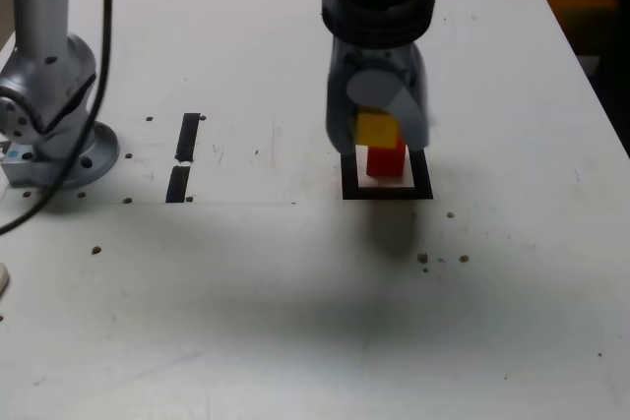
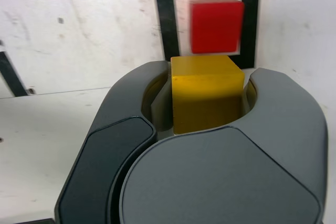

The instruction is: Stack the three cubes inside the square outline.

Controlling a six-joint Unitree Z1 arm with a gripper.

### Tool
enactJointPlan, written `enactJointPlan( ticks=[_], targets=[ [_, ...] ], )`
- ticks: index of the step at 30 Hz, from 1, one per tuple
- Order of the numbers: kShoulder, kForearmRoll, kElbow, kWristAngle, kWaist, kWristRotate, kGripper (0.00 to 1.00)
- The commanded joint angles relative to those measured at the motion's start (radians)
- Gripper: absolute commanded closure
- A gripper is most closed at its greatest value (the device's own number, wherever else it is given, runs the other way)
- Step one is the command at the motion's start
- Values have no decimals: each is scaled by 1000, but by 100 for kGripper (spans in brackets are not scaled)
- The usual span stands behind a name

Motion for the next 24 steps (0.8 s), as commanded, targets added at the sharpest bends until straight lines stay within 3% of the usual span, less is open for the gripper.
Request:
enactJointPlan(
  ticks=[1,24],
  targets=[
    [11,0,-12,5,-1,-3,87],
    [61,0,-21,50,48,-10,87]
  ],
)
